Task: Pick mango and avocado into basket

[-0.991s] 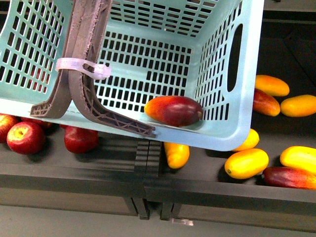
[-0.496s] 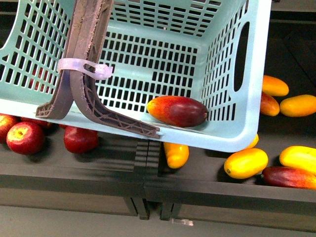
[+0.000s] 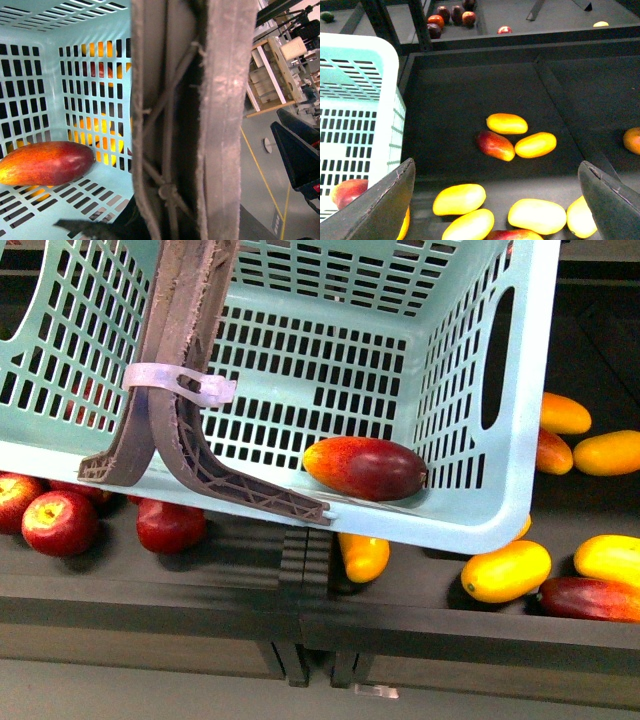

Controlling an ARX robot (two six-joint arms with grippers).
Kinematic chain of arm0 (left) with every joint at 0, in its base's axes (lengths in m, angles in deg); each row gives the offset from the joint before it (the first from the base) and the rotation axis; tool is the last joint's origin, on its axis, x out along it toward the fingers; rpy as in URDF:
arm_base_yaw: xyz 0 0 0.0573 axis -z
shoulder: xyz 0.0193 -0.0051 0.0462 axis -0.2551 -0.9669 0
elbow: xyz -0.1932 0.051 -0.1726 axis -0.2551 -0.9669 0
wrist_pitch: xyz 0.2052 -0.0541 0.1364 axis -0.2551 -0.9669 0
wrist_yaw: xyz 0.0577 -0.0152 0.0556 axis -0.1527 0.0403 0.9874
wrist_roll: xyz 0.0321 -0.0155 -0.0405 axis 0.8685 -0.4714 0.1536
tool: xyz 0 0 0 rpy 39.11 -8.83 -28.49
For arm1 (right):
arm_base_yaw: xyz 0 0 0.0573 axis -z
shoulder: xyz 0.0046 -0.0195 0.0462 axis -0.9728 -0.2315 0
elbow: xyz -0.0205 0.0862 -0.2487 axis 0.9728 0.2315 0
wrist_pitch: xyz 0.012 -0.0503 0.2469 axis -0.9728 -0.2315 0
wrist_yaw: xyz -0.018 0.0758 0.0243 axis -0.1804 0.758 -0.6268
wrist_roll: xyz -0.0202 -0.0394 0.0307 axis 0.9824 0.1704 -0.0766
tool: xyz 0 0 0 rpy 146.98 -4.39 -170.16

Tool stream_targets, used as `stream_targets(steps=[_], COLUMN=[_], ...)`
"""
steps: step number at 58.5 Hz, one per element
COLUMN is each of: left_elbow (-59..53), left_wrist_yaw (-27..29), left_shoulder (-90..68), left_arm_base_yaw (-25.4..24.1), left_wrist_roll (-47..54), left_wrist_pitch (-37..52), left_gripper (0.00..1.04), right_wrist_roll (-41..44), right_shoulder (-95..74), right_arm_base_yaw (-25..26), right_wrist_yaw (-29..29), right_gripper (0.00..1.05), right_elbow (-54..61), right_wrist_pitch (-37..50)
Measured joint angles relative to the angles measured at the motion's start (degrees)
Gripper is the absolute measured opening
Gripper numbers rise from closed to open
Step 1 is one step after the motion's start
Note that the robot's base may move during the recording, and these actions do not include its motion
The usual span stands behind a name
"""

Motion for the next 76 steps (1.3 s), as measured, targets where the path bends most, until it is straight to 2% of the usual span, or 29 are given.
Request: stream_targets(steps=[76], left_elbow=[0.02], left_wrist_yaw=[0.31], left_shoulder=[-0.07], left_arm_base_yaw=[-0.20], left_wrist_roll=[0.09], left_wrist_pitch=[0.00], left_gripper=[0.15], right_wrist_roll=[0.00], right_shoulder=[0.11], right_arm_base_yaw=[-0.11], right_wrist_yaw=[0.37], right_gripper=[0.96], right_elbow=[0.11], right_wrist_pitch=[-0.04])
